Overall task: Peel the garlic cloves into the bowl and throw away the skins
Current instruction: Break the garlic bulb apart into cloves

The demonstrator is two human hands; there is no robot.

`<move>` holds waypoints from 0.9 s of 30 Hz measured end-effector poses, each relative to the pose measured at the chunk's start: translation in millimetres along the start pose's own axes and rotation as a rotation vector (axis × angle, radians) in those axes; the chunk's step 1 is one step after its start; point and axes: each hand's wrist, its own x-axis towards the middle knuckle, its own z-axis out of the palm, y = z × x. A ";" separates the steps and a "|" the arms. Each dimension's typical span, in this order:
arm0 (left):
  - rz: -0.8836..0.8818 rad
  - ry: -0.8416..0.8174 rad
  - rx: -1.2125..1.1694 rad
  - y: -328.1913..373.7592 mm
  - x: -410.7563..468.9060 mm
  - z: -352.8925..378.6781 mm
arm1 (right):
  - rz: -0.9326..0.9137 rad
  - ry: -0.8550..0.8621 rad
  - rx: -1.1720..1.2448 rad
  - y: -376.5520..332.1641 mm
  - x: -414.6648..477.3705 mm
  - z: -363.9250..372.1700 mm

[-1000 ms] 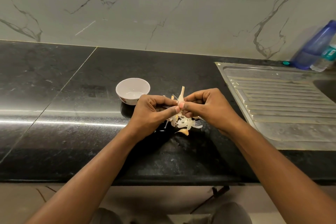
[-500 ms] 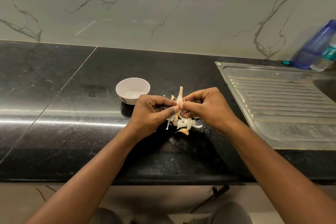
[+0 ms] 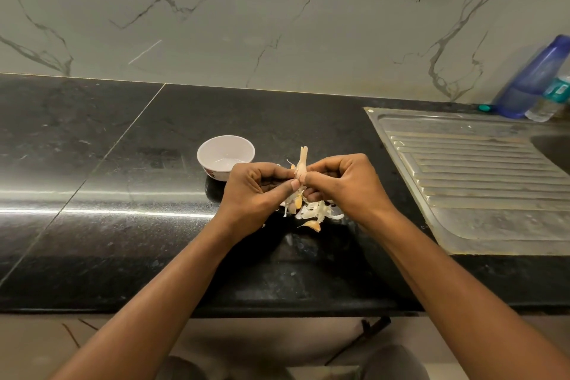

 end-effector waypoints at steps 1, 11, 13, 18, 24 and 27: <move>0.007 -0.005 0.012 0.6 0.2 0.4 | 0.006 -0.026 0.018 -0.6 0.0 -2.7; 0.098 0.047 0.155 5.0 -0.2 1.2 | -0.096 -0.024 -0.119 6.8 -0.2 0.1; 0.106 0.041 0.162 4.9 -0.1 0.7 | -0.108 -0.025 -0.132 7.4 -1.8 -0.3; 0.119 0.037 0.178 4.1 -0.9 0.0 | -0.117 -0.014 -0.110 7.3 -2.4 -0.4; 0.078 0.057 0.049 3.8 -1.2 2.5 | -0.136 0.016 -0.035 7.0 -2.5 2.2; 0.036 0.034 -0.017 3.6 0.1 3.7 | -0.126 -0.009 -0.014 6.5 -0.5 -2.1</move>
